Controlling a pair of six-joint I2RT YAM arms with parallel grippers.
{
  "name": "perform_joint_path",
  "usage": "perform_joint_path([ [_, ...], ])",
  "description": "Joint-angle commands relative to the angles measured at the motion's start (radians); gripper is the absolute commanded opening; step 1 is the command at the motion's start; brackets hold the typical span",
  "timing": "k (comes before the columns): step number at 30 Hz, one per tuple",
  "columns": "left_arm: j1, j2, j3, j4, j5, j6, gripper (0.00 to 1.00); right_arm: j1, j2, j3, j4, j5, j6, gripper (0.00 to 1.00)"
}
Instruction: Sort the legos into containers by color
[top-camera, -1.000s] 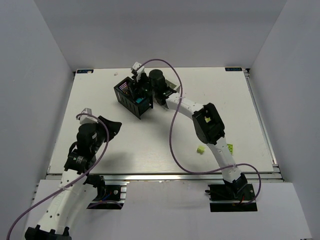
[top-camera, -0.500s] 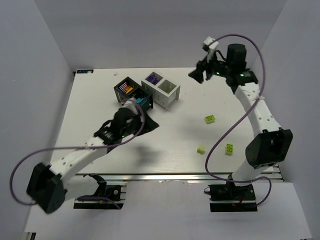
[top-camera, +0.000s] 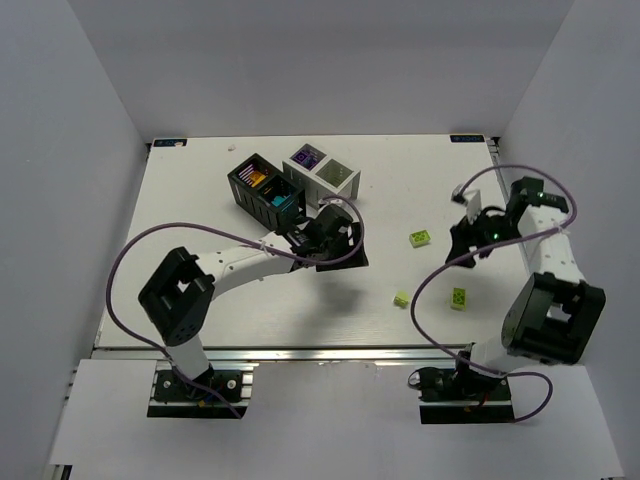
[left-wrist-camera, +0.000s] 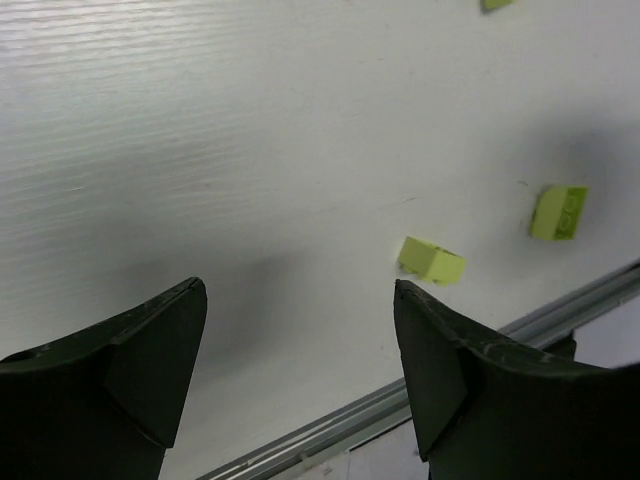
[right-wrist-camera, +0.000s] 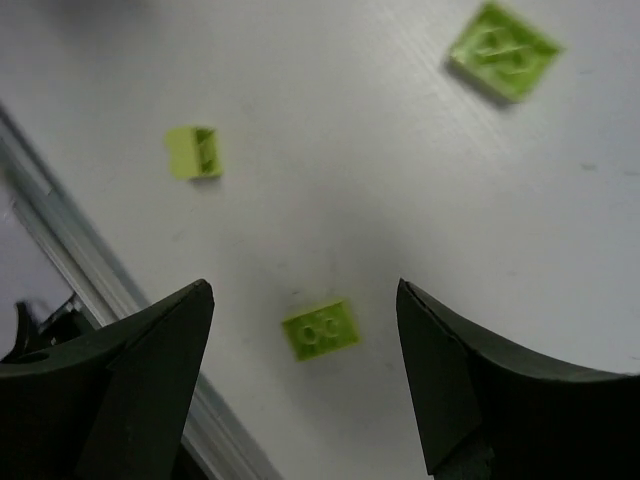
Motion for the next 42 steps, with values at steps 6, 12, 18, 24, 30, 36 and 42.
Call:
perform_joint_path([
  [6, 0.002, -0.192, -0.069, -0.044, -0.153, -0.026, 0.87, 0.167, -0.241, -0.301, 0.121, 0.119, -0.179, 0.81],
  [12, 0.001, -0.344, -0.212, -0.007, -0.232, -0.081, 0.92, 0.427, -0.261, -0.381, 0.315, 0.257, 0.091, 0.8],
  [18, 0.002, -0.512, -0.298, -0.078, -0.353, -0.133, 0.94, 0.575, -0.199, -0.376, 0.399, 0.383, 0.331, 0.79],
  [24, 0.002, -0.7, -0.406, -0.109, -0.431, -0.196, 0.94, 0.658, -0.144, -0.371, 0.4, 0.405, 0.414, 0.75],
  [30, 0.002, -0.829, -0.479, -0.141, -0.472, -0.245, 0.94, 0.718, -0.104, -0.381, 0.412, 0.434, 0.461, 0.69],
  [36, 0.002, -0.849, -0.493, -0.144, -0.482, -0.255, 0.94, 0.744, -0.028, -0.382, 0.418, 0.514, 0.475, 0.65],
  [42, 0.002, -0.84, -0.479, -0.161, -0.506, -0.25, 0.95, 0.759, -0.009, -0.407, 0.409, 0.526, 0.455, 0.56],
])
